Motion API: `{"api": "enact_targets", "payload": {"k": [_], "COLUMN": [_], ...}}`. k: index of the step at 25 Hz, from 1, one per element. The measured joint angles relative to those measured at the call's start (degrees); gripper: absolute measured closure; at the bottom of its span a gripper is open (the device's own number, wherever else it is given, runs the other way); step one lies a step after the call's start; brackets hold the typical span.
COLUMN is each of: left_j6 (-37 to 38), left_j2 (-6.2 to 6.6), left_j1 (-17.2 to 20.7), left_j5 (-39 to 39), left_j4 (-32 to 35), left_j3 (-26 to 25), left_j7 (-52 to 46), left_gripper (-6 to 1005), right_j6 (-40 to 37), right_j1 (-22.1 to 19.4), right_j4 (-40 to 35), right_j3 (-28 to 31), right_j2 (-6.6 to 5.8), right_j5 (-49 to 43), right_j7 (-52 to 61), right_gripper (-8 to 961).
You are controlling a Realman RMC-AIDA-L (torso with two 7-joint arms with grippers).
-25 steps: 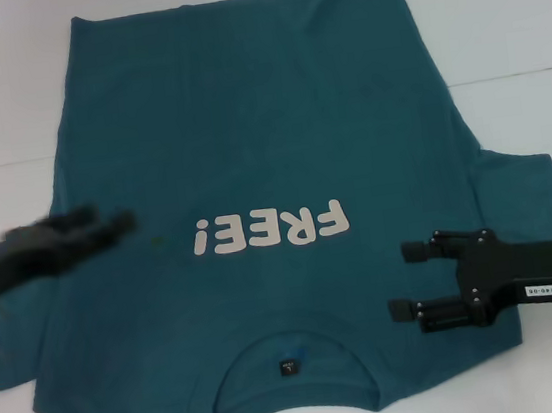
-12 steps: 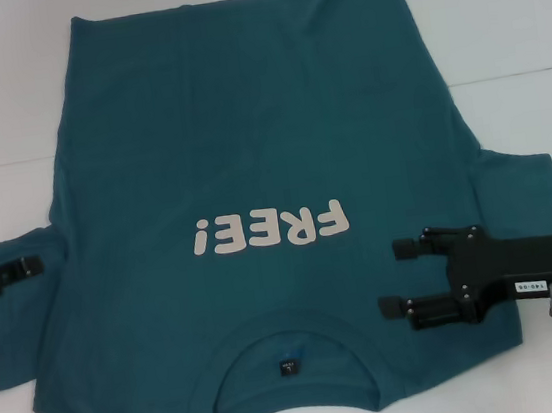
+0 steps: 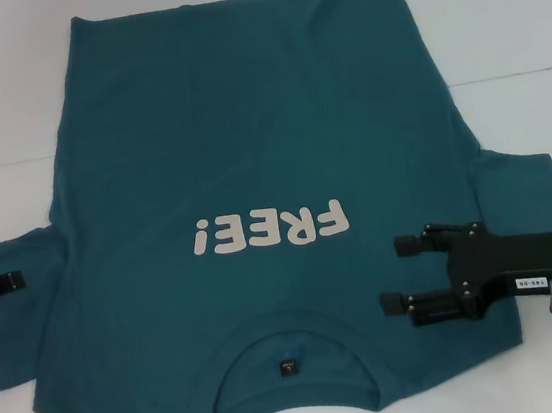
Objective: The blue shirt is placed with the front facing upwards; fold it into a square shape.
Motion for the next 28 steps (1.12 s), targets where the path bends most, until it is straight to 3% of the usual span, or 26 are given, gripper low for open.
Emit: {"api": "enact_targets", "payload": {"k": [12,28], "left_j6": [-2.9,1.0], "left_j2": [-1.24,-0.95], "left_j1": [-0.9,-2.3], "left_j5": [4.9,4.6], "left_j4": [0.7,2.1], "left_j3": [-0.1,-0.4], "left_j7": [-0.2,0.1], "left_gripper": [152,152], "right_j6": [0.1,0.1], "right_j1": [0.0,0.0], "right_j4": [0.0,0.1], "right_j3": [0.0,0.0], "right_j2": [0.01,0.09], "right_j5": [-0.1,-0.2], "right_j7": [0.1,0.1], "right_gripper": [15,14]}}
